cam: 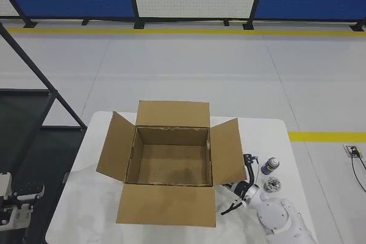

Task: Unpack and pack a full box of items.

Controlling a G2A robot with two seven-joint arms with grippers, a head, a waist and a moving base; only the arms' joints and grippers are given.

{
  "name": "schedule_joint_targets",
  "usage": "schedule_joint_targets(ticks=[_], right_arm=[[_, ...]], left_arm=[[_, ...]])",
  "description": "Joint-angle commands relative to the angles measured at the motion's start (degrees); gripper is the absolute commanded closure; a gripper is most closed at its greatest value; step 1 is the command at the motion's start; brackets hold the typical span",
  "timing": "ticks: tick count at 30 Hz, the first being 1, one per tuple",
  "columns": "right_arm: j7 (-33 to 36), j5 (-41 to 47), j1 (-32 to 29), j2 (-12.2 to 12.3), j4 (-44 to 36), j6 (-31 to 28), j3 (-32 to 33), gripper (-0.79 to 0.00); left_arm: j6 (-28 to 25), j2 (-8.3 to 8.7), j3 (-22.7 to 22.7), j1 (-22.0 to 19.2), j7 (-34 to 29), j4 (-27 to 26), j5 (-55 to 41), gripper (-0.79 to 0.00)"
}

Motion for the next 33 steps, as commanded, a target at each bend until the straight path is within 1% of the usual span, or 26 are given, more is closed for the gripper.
schedule_joint_targets(ticks=[1, 6, 9, 13, 16, 19, 21, 22, 25, 26, 27, 29, 33], right_arm=[[0.5, -0.2, 0.8, 0.0, 0.5, 0.1, -0.7, 0.0], [0.8, -0.4, 1.9, 0.0, 1.0, 0.0, -2.2, 0.0], [0.6, -1.4, 2.1, 0.1, 0.7, 1.4, -2.8, 0.0], [-0.5, -1.8, 1.0, 0.4, -1.1, 2.2, -1.8, 0.0], [-0.6, -3.3, -1.3, 1.1, -4.8, 2.4, 0.4, 0.0], [-0.3, -7.0, -5.1, 2.0, -11.5, 3.1, 3.3, 0.0], [0.9, -9.7, -8.0, 2.6, -16.6, 5.1, 5.4, 0.0], [1.6, -10.8, -9.5, 2.8, -19.2, 6.1, 6.4, -0.055], [3.1, -13.9, -14.2, 3.4, -26.7, 10.0, 9.1, -0.311], [3.6, -14.5, -15.6, 3.5, -28.8, 10.8, 9.8, -0.579], [4.2, -14.8, -16.9, 3.7, -30.7, 11.8, 10.5, -0.785], [5.2, -15.1, -18.4, 3.8, -32.8, 13.0, 11.3, -0.785], [5.2, -15.1, -18.4, 3.8, -32.8, 13.0, 11.3, -0.785]], left_arm=[[0.0, 0.0, 0.0, 0.0, 0.0, 0.0, 0.0, -0.785], [0.0, 0.0, 0.0, 0.0, 0.0, 0.0, 0.0, -0.785], [0.0, 0.0, 0.0, 0.0, 0.0, 0.0, 0.0, -0.785], [0.0, 0.0, 0.0, 0.0, 0.0, 0.0, 0.0, -0.785], [0.0, 0.0, 0.0, 0.0, 0.0, 0.0, 0.0, -0.785], [0.0, 0.0, 0.0, 0.0, 0.0, 0.0, 0.0, -0.785], [0.0, 0.0, 0.0, 0.0, 0.0, 0.0, 0.0, -0.785], [0.0, 0.0, 0.0, 0.0, 0.0, 0.0, 0.0, -0.785], [0.0, 0.0, 0.0, 0.0, 0.0, 0.0, 0.0, -0.785], [0.0, 0.0, 0.0, 0.0, 0.0, 0.0, 0.0, -0.785], [0.0, 0.0, 0.0, 0.0, 0.0, 0.0, 0.0, -0.785], [0.0, 0.0, 0.0, 0.0, 0.0, 0.0, 0.0, -0.785], [0.0, 0.0, 0.0, 0.0, 0.0, 0.0, 0.0, -0.785]])
